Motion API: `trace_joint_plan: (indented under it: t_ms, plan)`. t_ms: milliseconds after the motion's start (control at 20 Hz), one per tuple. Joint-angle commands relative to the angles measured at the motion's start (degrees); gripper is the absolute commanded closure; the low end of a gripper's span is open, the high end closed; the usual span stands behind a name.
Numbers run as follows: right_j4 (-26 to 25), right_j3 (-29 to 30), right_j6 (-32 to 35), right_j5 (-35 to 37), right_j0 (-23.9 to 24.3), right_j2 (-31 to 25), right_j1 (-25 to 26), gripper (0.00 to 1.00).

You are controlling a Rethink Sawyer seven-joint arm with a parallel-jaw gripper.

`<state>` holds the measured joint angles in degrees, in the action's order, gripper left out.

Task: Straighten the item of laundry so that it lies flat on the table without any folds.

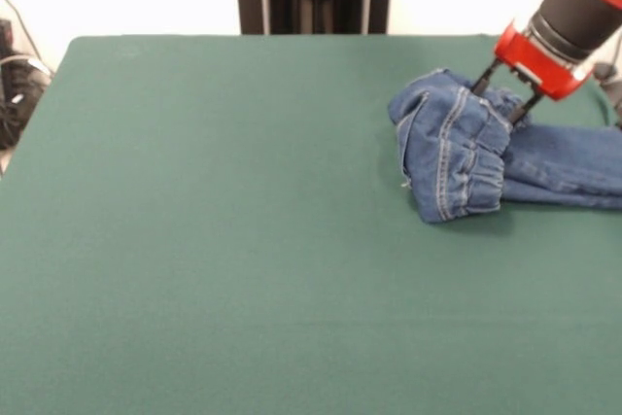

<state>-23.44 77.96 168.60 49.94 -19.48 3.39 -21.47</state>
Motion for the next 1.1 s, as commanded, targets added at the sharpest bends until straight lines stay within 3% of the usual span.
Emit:
trace_joint_plan:
  t_ms: [50, 1100]
  plan:
    - [4.79, 0.46, 3.17, 0.14, -2.27, -5.88, 2.46, 0.0]
    - [6.55, -0.65, 1.1, 3.26, -2.59, -4.92, 1.8, 0.0]
